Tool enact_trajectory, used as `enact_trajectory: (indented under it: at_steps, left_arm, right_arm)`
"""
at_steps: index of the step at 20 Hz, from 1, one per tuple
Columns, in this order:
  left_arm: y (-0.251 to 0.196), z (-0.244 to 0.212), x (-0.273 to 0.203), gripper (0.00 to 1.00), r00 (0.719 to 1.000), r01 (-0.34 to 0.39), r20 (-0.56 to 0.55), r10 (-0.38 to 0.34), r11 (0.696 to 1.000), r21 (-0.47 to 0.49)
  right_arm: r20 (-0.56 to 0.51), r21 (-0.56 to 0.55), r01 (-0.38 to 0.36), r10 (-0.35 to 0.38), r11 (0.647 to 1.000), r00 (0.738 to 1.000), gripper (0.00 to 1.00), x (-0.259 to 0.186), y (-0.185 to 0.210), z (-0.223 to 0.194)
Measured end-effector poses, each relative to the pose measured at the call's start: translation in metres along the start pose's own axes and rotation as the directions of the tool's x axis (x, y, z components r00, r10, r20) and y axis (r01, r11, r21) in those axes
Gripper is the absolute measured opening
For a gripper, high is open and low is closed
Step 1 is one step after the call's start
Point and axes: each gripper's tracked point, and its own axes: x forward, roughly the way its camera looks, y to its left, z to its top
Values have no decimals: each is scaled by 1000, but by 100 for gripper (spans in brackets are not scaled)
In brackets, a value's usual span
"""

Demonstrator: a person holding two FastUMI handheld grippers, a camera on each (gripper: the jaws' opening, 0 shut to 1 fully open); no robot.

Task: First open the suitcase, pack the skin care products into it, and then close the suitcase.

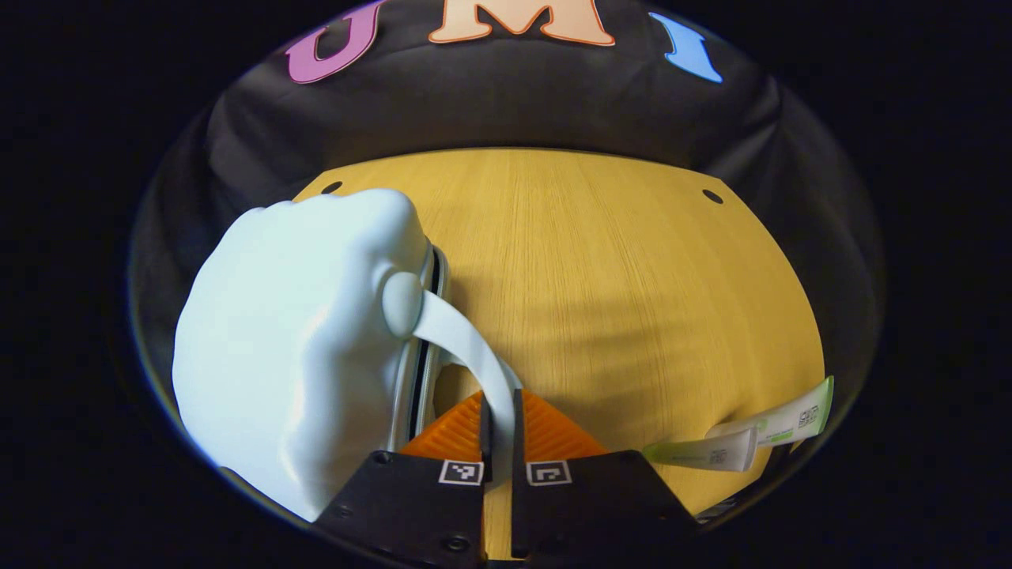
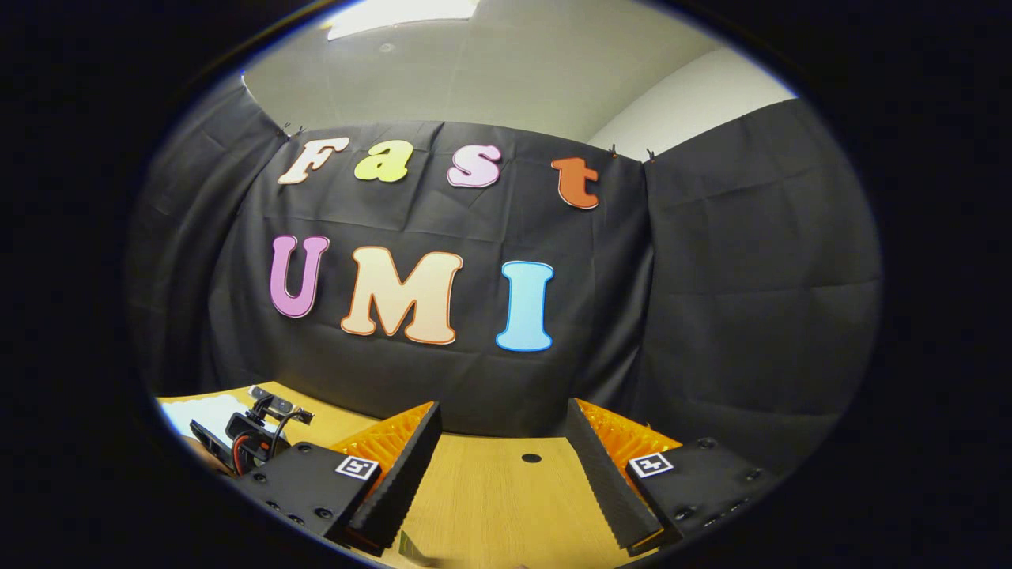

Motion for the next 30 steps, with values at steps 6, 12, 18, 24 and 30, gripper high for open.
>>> enact_trajectory:
  at_steps: [6, 12, 18, 24, 30]
  left_arm:
    - [-5, 8, -11, 0, 1000, 21, 3, -21, 999, 48]
    - [2, 32, -39, 0, 999, 36, 39, -37, 999, 34]
    - [17, 60, -71, 0, 995, 40, 86, -43, 998, 43]
    - [43, 93, -107, 0, 987, 46, 152, -46, 999, 1]
    - [84, 122, -146, 0, 977, 29, 213, -20, 999, -40]
  right_arm:
    - [10, 28, -9, 8, 1000, 1000, 99, 4, -3, -3]
    - [16, 54, -37, 37, 998, 999, 99, 8, 2, -8]
    - [22, 70, -67, 65, 995, 998, 99, 13, 11, -9]
    - [26, 94, -89, 87, 992, 996, 99, 18, 25, -10]
    - [36, 93, -117, 114, 989, 993, 98, 19, 42, -7]
